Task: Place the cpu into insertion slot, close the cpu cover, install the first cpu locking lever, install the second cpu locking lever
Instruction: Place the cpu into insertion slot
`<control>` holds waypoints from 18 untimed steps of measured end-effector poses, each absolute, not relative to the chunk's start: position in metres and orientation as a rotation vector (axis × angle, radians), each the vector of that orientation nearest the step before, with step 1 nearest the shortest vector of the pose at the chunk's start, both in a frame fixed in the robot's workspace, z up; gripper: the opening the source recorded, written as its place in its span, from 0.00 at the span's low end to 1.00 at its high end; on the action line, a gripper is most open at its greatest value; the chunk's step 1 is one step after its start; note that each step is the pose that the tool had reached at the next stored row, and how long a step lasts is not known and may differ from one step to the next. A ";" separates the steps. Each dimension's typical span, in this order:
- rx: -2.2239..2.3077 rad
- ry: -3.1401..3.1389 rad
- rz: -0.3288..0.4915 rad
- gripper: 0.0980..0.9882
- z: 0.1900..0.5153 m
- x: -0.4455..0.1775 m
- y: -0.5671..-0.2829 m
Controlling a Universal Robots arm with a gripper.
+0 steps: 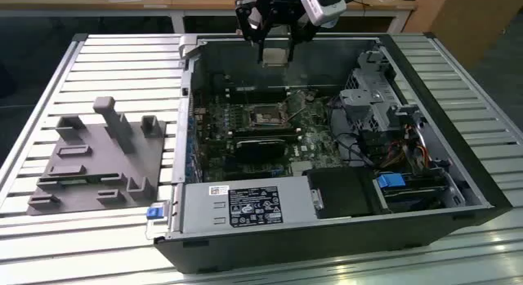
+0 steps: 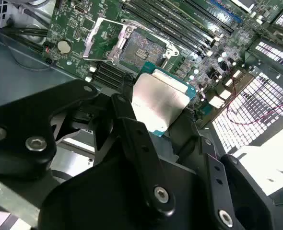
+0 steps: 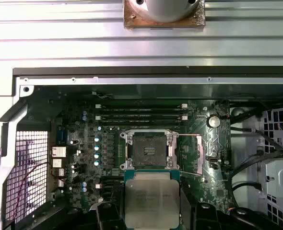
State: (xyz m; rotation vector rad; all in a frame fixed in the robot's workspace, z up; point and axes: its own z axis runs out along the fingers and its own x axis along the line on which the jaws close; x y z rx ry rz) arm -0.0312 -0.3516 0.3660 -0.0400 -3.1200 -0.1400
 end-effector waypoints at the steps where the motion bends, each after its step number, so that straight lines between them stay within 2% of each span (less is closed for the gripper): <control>1: -0.040 -3.120 -0.140 0.50 0.366 -0.031 -0.352; 18: -0.164 -3.119 -0.141 0.50 0.365 -0.031 -0.352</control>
